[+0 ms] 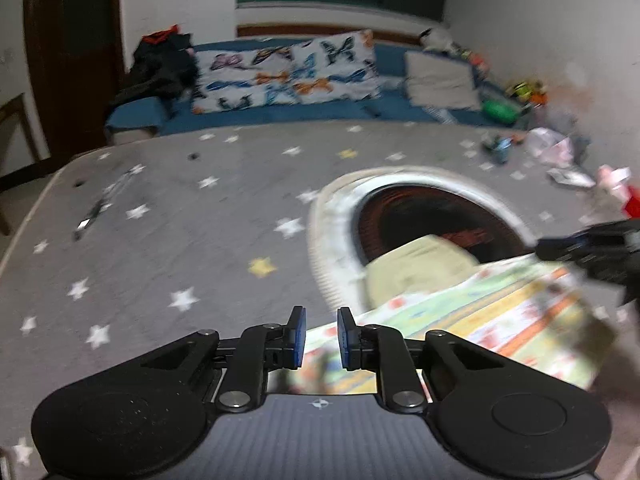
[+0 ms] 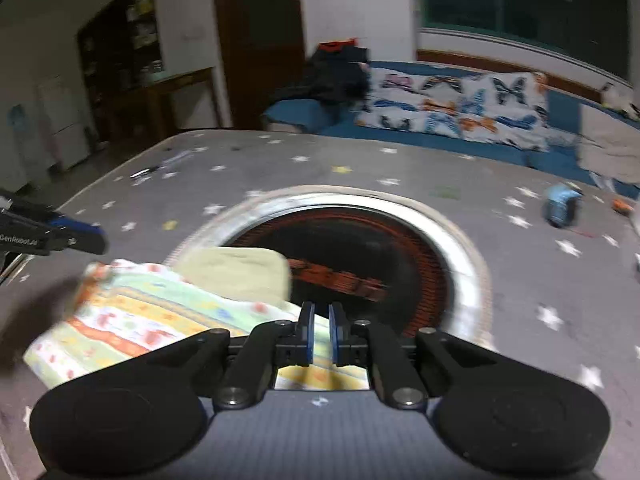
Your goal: Fold clothes
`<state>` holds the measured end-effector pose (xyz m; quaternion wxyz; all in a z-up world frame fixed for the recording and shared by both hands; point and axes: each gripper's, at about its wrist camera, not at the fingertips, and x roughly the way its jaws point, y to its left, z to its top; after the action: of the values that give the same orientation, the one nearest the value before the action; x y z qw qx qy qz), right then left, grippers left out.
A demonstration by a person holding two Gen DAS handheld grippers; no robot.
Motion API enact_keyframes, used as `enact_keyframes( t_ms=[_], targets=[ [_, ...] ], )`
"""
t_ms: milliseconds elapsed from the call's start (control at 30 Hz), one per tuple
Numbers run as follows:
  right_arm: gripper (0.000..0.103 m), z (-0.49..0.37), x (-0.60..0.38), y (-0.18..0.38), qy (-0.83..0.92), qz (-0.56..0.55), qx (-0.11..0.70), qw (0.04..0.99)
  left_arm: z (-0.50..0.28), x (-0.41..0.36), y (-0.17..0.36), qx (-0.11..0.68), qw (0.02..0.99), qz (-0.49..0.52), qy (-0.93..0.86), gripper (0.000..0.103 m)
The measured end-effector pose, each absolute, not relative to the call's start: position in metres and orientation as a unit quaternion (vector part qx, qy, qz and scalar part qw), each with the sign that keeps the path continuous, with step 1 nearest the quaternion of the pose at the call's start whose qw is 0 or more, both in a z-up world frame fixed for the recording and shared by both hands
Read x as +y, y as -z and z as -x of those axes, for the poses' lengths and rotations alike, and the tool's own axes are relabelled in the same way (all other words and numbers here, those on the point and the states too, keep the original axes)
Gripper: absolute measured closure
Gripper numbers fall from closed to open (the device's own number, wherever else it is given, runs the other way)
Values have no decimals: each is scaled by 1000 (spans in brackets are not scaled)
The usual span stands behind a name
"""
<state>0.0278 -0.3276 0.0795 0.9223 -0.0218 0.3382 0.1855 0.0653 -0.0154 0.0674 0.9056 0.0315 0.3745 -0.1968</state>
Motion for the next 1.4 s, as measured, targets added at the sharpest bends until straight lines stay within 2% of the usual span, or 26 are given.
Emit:
enact_keyframes(
  t_ms=[233,433,700,1200,1400],
  targets=[
    [95,-42,-284,-65,-229,34,352,907,-82,-47,-46,401,886,-2,232,85],
    [95,-37,-277,-67,-235,47,351,905,-88,-40,-32,412,887,17,209,82],
    [94,-24,-261,-65,-259,60,353,897,-47,-33,-54,378,895,46,234,84],
    [93,30,-249,-75,-309,84,338,885,9,-49,-37,365,893,33,263,84],
    [93,57,-254,-59,-304,94,334,887,21,-57,-24,367,891,14,266,84]
  ],
)
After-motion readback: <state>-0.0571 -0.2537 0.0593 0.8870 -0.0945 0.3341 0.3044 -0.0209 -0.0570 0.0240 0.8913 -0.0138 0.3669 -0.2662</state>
